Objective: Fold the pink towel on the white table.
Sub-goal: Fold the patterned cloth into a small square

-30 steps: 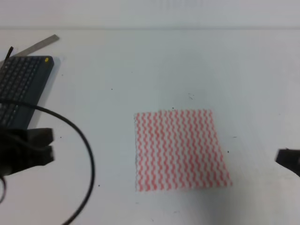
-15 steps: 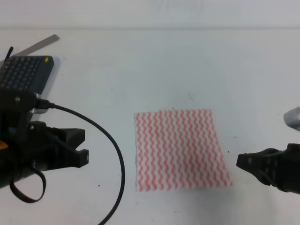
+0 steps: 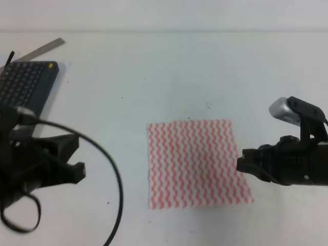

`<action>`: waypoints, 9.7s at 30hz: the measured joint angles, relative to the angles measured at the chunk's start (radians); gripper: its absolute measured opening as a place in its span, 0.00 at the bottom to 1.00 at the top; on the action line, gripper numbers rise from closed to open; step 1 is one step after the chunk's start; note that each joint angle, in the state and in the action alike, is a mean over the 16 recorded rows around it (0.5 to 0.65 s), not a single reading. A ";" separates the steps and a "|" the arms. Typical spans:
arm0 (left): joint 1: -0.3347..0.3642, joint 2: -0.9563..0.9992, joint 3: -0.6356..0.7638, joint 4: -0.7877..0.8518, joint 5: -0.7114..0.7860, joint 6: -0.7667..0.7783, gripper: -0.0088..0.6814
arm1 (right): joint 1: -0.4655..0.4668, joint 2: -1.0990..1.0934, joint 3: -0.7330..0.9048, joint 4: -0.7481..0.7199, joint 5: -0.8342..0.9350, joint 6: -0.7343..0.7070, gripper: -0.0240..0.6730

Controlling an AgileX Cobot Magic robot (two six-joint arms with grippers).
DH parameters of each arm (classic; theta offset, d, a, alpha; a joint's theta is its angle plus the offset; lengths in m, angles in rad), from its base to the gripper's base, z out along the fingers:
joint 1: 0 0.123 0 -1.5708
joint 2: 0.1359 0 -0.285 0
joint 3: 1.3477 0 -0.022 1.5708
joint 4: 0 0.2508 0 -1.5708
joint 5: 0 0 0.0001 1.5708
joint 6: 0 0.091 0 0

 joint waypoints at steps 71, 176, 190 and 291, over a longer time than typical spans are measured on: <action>-0.030 -0.150 0.126 -0.027 -0.144 -0.028 0.01 | -0.002 0.277 0.035 0.091 -0.104 0.113 0.07; -0.270 0.557 -0.155 -0.662 0.119 1.517 0.08 | -0.002 0.267 -0.116 0.615 -0.069 -0.309 0.03; -0.281 0.635 -0.175 -0.773 0.103 1.596 0.08 | -0.002 0.268 -0.118 0.653 -0.083 -0.371 0.03; -0.330 0.816 -0.335 -1.017 -0.106 1.780 0.03 | -0.062 0.320 -0.158 0.654 0.000 -0.438 0.03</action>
